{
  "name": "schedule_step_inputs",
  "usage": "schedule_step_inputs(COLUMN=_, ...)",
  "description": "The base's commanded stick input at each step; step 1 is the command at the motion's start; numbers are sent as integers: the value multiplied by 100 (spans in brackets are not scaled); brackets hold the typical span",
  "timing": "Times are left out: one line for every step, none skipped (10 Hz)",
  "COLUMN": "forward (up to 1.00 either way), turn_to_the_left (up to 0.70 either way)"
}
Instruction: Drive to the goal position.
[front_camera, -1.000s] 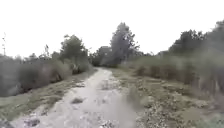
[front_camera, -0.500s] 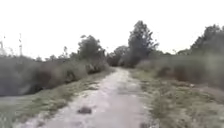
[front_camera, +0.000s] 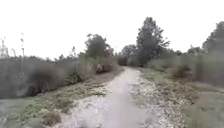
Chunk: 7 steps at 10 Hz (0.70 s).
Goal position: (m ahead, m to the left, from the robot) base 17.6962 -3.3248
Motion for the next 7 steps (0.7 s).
schedule_step_inputs(forward=85, turn_to_the_left=0)
schedule_step_inputs(forward=85, turn_to_the_left=-28)
schedule_step_inputs(forward=85, turn_to_the_left=-34)
schedule_step_inputs(forward=85, turn_to_the_left=-33)
schedule_step_inputs(forward=85, turn_to_the_left=-13)
schedule_step_inputs(forward=85, turn_to_the_left=0)
schedule_step_inputs(forward=85, turn_to_the_left=0)
